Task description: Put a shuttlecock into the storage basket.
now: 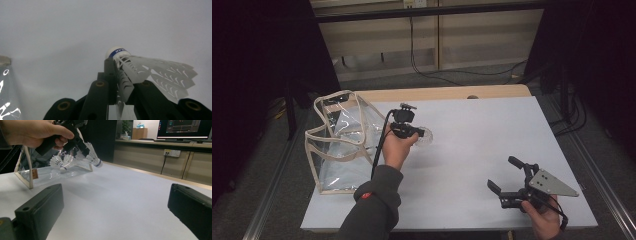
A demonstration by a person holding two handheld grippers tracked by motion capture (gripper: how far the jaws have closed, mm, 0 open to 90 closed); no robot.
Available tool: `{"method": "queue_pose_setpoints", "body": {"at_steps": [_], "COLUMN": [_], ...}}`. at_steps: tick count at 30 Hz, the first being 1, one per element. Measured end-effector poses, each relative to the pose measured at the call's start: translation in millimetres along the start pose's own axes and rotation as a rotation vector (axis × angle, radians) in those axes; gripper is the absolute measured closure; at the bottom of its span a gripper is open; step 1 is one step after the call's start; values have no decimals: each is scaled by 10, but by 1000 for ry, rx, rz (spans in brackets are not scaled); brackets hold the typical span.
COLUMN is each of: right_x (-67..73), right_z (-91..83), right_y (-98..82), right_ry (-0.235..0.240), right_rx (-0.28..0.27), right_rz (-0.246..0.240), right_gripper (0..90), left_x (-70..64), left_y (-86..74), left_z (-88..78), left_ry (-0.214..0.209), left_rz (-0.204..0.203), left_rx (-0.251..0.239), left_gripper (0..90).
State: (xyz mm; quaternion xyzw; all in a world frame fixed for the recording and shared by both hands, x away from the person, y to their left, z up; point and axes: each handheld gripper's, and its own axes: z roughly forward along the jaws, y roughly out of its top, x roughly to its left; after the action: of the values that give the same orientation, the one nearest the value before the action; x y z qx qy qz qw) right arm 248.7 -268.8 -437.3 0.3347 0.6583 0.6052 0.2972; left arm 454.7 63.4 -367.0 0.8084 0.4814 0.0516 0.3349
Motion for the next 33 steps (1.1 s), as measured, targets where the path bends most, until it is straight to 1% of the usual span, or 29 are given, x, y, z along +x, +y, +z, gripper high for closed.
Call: {"method": "queue_pose_setpoints", "body": {"at_steps": [7, 14, 16, 20, 21, 23, 25, 27, 30, 33], "right_x": [1, 4, 3, 6, 5, 3, 3, 4, 1, 3], "right_z": [3, 1, 1, 3, 3, 4, 4, 3, 4, 1], "right_y": [-3, -1, 0, -1, 0, -2, -3, -1, -2, 1], "right_ry": [0, 2, 2, 3, 3, 2, 2, 2, 2, 3], "right_rx": [0, 2, 2, 3, 2, 3, 3, 2, 3, 1], "right_rz": [1, 2, 2, 1, 0, -2, -2, 1, -1, 0], "right_gripper": [4, 4, 4, 4, 4, 4, 4, 4, 4, 4], "left_x": [0, 11, 7, 11, 4, -3, -12, -24, -34, -34], "left_y": [45, 70, 76, 99, 104, 119, 136, 150, 165, 177], "left_z": [-93, -159, -176, -216, -223, -241, -260, -275, -292, -305], "left_ry": [7, -3, -4, -10, -11, -14, -14, -18, -19, -16], "left_rz": [-3, 0, -10, -1, -6, -2, 7, 6, 16, 16], "left_rx": [3, 16, 14, 23, 18, 22, 32, 29, 39, 42], "left_gripper": [853, 853, 853, 853, 853, 853, 853, 853, 853, 852]}}
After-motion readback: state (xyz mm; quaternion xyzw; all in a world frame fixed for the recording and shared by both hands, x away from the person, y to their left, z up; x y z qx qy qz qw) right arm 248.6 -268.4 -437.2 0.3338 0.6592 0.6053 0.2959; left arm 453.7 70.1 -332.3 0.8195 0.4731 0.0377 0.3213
